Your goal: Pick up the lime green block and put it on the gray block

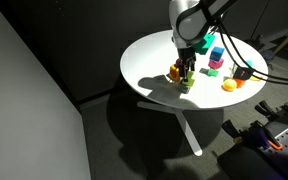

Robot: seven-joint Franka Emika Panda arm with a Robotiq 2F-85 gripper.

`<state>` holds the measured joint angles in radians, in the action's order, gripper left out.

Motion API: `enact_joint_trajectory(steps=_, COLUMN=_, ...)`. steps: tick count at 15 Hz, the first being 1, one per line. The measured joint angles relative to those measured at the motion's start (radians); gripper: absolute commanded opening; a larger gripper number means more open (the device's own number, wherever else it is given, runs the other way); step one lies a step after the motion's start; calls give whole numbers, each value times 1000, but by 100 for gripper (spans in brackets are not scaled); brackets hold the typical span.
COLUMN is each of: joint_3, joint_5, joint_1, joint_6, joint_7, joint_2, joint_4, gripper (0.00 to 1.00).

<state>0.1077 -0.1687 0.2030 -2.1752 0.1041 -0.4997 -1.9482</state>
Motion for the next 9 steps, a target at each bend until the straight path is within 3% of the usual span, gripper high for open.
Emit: enact_joint_trajectory(steps=9, joint_3=0, joint_5=0, joint_1=0, joint_6=0, joint_7=0, joint_2=-23, joint_4=-9, gripper=100)
